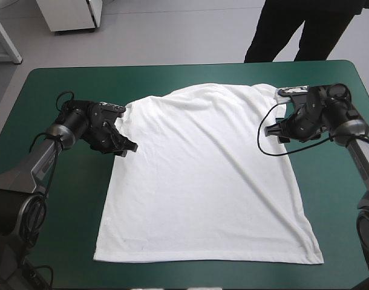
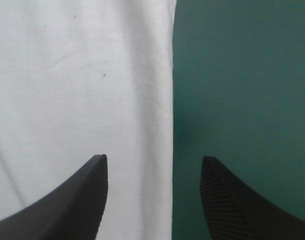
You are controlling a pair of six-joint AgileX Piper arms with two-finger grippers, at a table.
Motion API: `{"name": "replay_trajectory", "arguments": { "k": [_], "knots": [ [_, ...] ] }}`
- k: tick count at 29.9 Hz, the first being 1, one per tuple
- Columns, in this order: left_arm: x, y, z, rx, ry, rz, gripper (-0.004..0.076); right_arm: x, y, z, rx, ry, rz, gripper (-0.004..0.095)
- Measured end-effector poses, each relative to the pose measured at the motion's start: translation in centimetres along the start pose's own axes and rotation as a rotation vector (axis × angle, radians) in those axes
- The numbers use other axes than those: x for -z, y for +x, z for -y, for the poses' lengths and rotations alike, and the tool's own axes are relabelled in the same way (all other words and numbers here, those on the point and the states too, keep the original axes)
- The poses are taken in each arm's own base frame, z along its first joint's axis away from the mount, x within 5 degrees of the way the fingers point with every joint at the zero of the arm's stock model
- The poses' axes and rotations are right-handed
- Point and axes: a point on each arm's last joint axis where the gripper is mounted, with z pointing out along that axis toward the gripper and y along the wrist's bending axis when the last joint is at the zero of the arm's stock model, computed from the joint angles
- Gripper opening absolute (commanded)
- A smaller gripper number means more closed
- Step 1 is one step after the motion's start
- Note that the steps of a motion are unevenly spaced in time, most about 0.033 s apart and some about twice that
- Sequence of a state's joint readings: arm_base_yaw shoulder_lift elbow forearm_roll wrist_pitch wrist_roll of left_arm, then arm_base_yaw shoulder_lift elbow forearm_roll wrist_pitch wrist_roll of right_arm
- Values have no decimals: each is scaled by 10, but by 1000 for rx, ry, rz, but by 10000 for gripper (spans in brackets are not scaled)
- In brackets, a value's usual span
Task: Fold the cloth
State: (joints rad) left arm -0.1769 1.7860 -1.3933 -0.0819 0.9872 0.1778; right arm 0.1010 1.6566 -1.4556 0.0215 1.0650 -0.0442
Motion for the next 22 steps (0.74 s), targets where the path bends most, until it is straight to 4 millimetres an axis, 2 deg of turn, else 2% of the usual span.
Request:
{"name": "replay_trajectory", "arguments": {
  "k": [7,12,17,18,20,22],
  "knots": [
    [-21,-20,-9,9,27,20,383,-11,-12,30,-97,-107,18,523],
    [-41,-40,-13,3,37,-9,383,-22,-20,36,-110,-131,16,523],
    [-46,-45,-14,0,45,-40,375,-32,-28,36,-112,-156,16,523],
    [-46,-46,-14,-1,44,-42,364,-32,-29,36,-112,-157,19,519],
    [-47,-46,-14,-1,45,-44,293,-31,-31,36,-110,-157,25,503],
    [-47,-46,-14,-3,42,-49,173,-30,-32,36,-105,-157,31,480]
  ]
}}
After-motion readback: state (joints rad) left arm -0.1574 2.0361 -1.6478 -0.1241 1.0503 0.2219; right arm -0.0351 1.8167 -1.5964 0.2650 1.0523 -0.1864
